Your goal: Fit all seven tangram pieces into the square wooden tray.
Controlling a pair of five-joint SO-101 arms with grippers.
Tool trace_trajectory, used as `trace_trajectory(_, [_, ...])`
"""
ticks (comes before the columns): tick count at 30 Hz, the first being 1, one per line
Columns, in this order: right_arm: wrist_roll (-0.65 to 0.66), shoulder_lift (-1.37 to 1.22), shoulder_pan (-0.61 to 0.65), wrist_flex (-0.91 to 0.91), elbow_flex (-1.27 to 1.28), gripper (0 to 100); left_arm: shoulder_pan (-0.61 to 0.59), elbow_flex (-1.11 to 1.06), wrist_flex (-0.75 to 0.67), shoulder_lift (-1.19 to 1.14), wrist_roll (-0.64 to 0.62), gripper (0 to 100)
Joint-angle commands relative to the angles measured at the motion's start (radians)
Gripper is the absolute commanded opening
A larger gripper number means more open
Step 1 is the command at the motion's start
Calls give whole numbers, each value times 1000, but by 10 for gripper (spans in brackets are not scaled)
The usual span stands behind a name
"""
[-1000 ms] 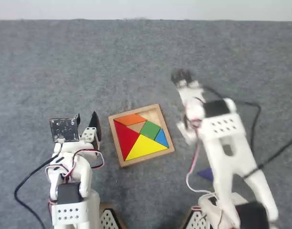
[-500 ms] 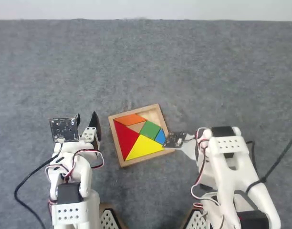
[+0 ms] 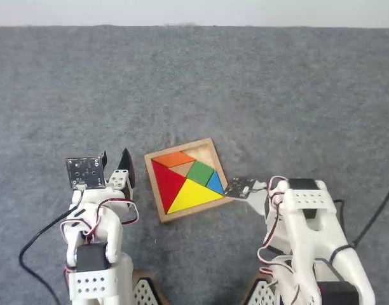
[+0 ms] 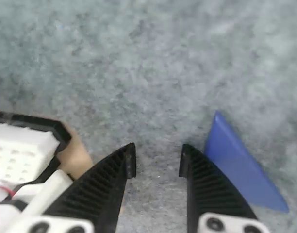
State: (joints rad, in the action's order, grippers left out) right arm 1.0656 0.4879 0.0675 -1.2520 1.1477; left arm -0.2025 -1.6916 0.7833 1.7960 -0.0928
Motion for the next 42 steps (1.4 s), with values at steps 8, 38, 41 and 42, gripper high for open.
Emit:
trace_trajectory(8, [-199,39,-271,186,-160,203,6,8,5,17,14,155])
trace_trajectory(38, [-770,-90,-395,166,-407,202,2,8,21,15,14,152])
trace_trajectory(41, [-976,-194,-335,91,-450,171,3,8,46,15,14,152])
trace_trajectory(42, [-1063,-220,-323,73,-460,151,5,8,46,15,14,152])
